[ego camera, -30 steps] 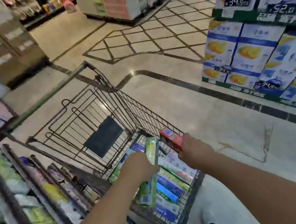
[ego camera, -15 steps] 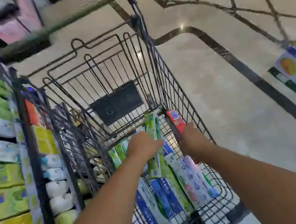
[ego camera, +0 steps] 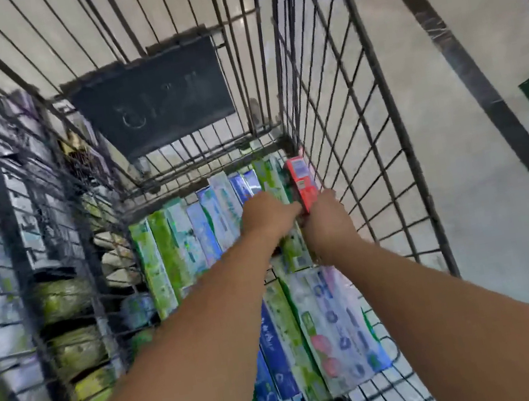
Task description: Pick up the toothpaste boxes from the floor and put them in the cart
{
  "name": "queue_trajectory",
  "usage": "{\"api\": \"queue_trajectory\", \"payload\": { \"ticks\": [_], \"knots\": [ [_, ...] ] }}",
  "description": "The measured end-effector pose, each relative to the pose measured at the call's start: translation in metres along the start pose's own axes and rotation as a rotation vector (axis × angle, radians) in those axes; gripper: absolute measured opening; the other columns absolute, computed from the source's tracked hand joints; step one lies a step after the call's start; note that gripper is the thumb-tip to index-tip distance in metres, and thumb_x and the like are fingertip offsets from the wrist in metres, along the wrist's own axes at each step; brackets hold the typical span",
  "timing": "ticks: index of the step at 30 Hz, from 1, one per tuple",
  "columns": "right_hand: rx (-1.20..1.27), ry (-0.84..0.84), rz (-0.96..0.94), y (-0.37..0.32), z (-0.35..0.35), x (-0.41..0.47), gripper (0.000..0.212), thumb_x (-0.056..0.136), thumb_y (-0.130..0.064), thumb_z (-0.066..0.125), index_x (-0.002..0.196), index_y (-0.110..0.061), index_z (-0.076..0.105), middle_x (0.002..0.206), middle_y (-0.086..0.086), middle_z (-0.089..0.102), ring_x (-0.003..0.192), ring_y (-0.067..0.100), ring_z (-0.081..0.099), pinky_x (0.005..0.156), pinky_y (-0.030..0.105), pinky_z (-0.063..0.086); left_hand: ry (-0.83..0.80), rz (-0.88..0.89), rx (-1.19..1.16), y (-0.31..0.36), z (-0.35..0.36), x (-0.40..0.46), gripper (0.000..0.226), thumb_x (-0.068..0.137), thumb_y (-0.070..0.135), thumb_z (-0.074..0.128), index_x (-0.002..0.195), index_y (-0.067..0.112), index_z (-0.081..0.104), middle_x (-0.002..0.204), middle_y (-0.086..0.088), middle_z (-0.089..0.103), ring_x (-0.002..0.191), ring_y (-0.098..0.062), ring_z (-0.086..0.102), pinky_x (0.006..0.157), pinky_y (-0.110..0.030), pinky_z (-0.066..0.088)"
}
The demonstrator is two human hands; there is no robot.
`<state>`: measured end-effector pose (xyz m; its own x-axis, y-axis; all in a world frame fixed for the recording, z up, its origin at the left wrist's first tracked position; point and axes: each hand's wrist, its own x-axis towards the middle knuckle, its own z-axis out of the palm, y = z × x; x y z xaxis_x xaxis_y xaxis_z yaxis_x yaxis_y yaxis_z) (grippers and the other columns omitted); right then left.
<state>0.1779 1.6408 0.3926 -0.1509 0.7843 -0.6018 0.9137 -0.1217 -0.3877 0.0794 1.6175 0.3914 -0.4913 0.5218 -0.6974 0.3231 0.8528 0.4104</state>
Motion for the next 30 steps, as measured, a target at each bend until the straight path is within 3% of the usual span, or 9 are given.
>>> {"api": "queue_trajectory", "payload": {
  "ticks": [1,3,6,12,17,21,25,28,30],
  "knots": [
    [0.027,0.023,0.005,0.004,0.007,0.008,0.021,0.095,-0.008,0.049,0.116,-0.003,0.044,0.114,0.021,0.059,0.106,0.037,0.060,0.074,0.034,0.039,-0.021,-0.017,-0.023,-0.002,0.006,0.008,0.060,0.076,0.052,0.072,0.106,0.001,0.064,0.109,-0.017,0.066,0.097,-0.033,0.066,0.077,-0.034,0.056],
    [0.053,0.050,0.026,0.009,0.019,0.019,0.012,0.096,-0.007,0.046,0.107,-0.009,0.045,0.111,0.019,0.060,0.104,0.037,0.061,0.072,0.032,0.036,-0.065,-0.036,-0.082,-0.006,0.014,0.018,0.049,0.073,0.052,0.074,0.087,0.006,0.066,0.100,-0.016,0.070,0.086,-0.032,0.070,0.076,-0.038,0.059],
    [0.023,0.038,0.028,0.012,0.023,0.027,0.017,0.095,-0.005,0.046,0.112,-0.005,0.046,0.114,0.020,0.060,0.106,0.036,0.059,0.072,0.033,0.038,-0.083,-0.021,-0.136,-0.010,0.018,0.027,0.047,0.070,0.054,0.079,0.065,0.015,0.053,0.085,-0.014,0.069,0.077,-0.031,0.070,0.072,-0.041,0.060],
    [0.049,0.017,0.026,0.014,0.021,0.038,0.020,0.095,-0.011,0.047,0.114,-0.004,0.050,0.114,0.019,0.061,0.102,0.035,0.059,0.068,0.030,0.036,-0.105,0.069,-0.156,-0.012,0.010,0.040,0.055,0.069,0.055,0.080,0.087,0.006,0.063,0.087,-0.014,0.068,0.077,-0.029,0.069,0.071,-0.044,0.060],
    [0.042,0.030,-0.062,0.019,0.021,0.039,0.027,0.093,-0.008,0.048,0.119,-0.011,0.056,0.102,0.004,0.061,0.081,0.021,0.053,0.061,0.025,0.039,-0.067,0.083,-0.169,-0.019,0.018,0.046,0.034,0.073,0.034,0.081,0.082,0.004,0.067,0.081,-0.011,0.070,0.073,-0.027,0.070,0.069,-0.042,0.060],
    [-0.029,-0.017,-0.095,0.023,0.022,0.036,0.027,0.090,-0.004,0.044,0.111,-0.009,0.059,0.101,0.012,0.064,0.072,0.021,0.052,0.058,0.025,0.038,-0.040,0.131,0.086,-0.029,0.023,0.036,0.020,0.080,0.021,0.076,0.080,0.005,0.063,0.086,-0.014,0.070,0.080,-0.030,0.069,0.065,-0.032,0.054],
    [-0.066,0.037,-0.217,0.033,0.028,0.032,0.025,0.086,-0.003,0.049,0.109,-0.009,0.057,0.105,0.009,0.061,0.090,0.026,0.057,0.070,0.032,0.045,0.043,0.169,0.270,-0.039,0.038,0.031,0.018,0.090,0.022,0.066,0.097,0.005,0.066,0.099,-0.017,0.066,0.094,-0.035,0.064,0.070,-0.036,0.048],
    [-0.210,0.067,-0.372,0.045,0.041,0.028,0.047,0.085,-0.006,0.056,0.132,-0.009,0.049,0.131,0.011,0.051,0.115,0.029,0.052,0.093,0.041,0.049,0.037,0.208,0.295,-0.040,0.034,0.026,0.017,0.092,0.026,0.061,0.091,0.009,0.064,0.092,-0.014,0.063,0.091,-0.034,0.062,0.066,-0.034,0.045],
    [-0.246,0.074,-0.362,0.045,0.042,0.024,0.048,0.088,-0.009,0.056,0.135,-0.008,0.047,0.133,0.012,0.049,0.119,0.030,0.050,0.097,0.042,0.047,0.031,0.240,0.295,-0.043,0.021,0.020,0.014,0.092,0.026,0.056,0.087,0.013,0.058,0.083,-0.009,0.056,0.089,-0.032,0.060,0.064,-0.031,0.038]
  ]
}}
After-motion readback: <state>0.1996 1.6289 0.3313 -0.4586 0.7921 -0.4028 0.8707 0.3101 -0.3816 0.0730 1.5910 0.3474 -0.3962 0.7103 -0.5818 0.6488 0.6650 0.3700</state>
